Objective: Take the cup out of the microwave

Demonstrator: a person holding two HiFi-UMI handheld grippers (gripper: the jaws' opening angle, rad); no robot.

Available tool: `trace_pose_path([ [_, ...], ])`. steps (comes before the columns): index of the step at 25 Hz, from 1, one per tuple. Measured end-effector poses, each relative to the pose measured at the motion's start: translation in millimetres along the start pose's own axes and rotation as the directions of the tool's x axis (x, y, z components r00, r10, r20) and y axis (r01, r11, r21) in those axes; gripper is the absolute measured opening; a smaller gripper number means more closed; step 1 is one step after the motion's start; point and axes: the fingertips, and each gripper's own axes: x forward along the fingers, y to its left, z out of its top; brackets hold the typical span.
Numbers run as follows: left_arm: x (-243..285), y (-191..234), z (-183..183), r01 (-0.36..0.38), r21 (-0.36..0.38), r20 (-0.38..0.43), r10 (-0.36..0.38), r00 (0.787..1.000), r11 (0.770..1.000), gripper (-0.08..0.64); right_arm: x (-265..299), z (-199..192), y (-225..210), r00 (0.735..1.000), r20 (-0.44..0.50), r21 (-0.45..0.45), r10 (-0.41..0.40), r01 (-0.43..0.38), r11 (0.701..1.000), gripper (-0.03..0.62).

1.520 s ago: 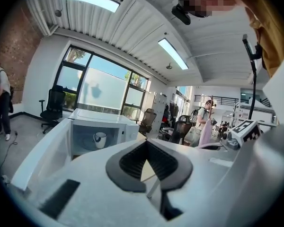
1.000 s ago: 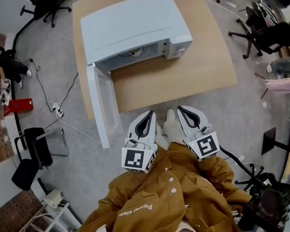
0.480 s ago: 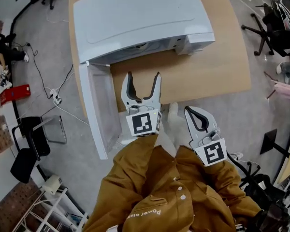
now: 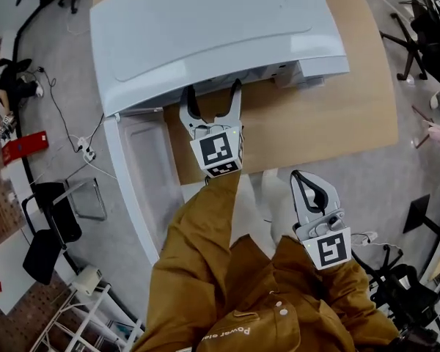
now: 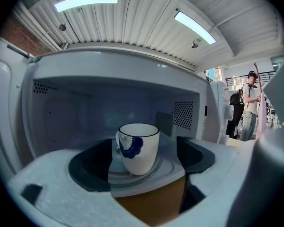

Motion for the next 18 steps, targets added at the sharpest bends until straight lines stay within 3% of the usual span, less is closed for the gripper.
trace_pose_path([
  [10, 45.5, 7.5, -16.2, -0.051, -0.014, -0.011, 0.05, 0.999, 0.999, 0.457, 9.3, -11.1, 8.0, 1.0, -0.004, 0.022, 0.022, -0.022, 1.0, 0.008],
  [18, 65.5, 18.4, -18.6, -0.101, 0.071, -0.052, 0.104, 0.993, 0.992, 0.424, 9.6, -18.9, 11.2, 1.0, -0.011, 0.035, 0.025, -0.024, 0.999, 0.008],
])
